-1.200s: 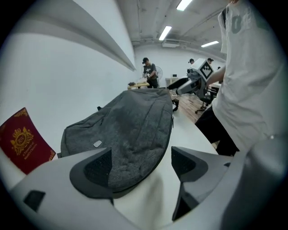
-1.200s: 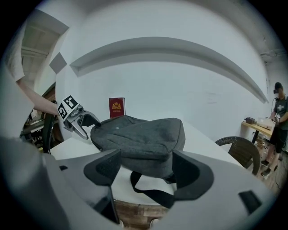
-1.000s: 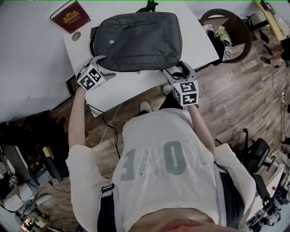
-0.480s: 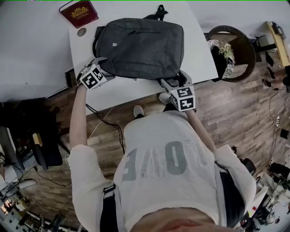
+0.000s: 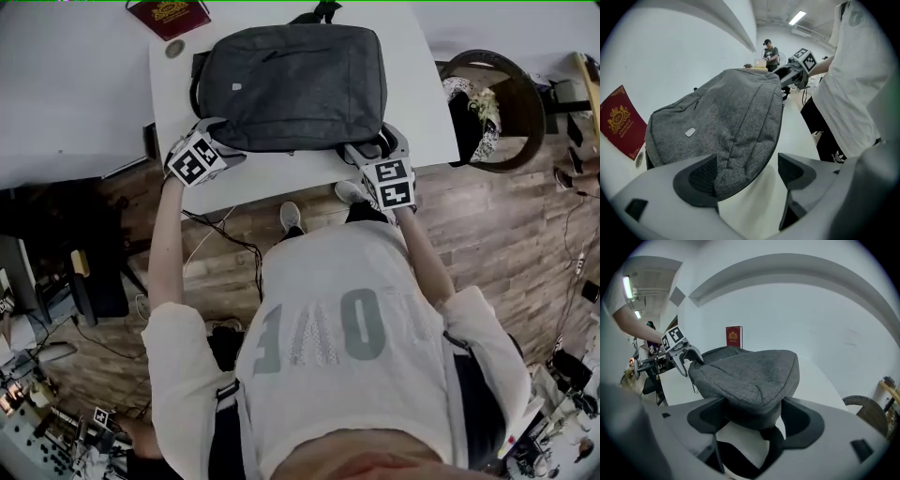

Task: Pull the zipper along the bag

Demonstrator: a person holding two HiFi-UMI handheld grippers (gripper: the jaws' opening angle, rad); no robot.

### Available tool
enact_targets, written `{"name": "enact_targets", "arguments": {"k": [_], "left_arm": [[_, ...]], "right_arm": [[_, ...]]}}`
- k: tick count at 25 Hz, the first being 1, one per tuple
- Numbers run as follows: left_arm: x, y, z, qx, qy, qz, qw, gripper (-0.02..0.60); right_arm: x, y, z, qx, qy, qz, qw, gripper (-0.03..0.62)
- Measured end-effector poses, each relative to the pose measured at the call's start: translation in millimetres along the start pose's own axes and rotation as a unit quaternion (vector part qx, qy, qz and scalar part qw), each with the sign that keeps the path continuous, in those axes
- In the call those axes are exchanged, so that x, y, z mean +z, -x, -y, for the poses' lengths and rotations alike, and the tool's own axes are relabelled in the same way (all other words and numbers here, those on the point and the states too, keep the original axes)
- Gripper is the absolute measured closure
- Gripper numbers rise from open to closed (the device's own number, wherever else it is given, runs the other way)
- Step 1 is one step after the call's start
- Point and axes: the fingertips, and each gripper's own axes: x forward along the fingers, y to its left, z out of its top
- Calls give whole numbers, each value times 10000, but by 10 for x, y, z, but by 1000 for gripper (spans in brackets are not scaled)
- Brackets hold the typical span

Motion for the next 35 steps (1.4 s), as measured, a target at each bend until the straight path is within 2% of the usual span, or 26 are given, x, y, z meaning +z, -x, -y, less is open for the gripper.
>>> {"name": "enact_targets", "arguments": {"k": [7, 10, 14, 18, 25, 29, 32, 33, 35], "left_arm": [[169, -32, 613, -110, 186, 71, 9997, 201], [286, -82, 837, -183, 378, 56, 9991, 201], [517, -171, 960, -53, 647, 227, 9976, 201], [676, -235, 1032, 35, 911, 417, 9950, 202], [1013, -380, 1155, 266, 1298, 702, 9887, 202], [1137, -417, 1124, 418, 1425, 935, 9845, 202], [1155, -272, 1086, 395, 1623, 1223, 9783, 202], [1132, -193, 1052, 467, 1512, 1182, 9803, 202], [1016, -9, 931, 745, 1029, 861, 9882, 202]], "right_arm": [[156, -131, 452, -585, 334, 59, 9977, 235], [273, -255, 647, -491, 650, 129, 9966, 235], [416, -406, 856, -223, 1193, 189, 9924, 234], [596, -611, 985, -130, 1620, 187, 9865, 235], [844, -923, 1166, 62, 2054, 211, 9784, 235], [916, -971, 1251, 138, 2197, 260, 9751, 235], [901, -895, 1262, 67, 2056, 300, 9782, 235], [889, -837, 1252, 71, 1922, 341, 9807, 235], [869, -657, 1183, 196, 1510, 480, 9872, 235]]}}
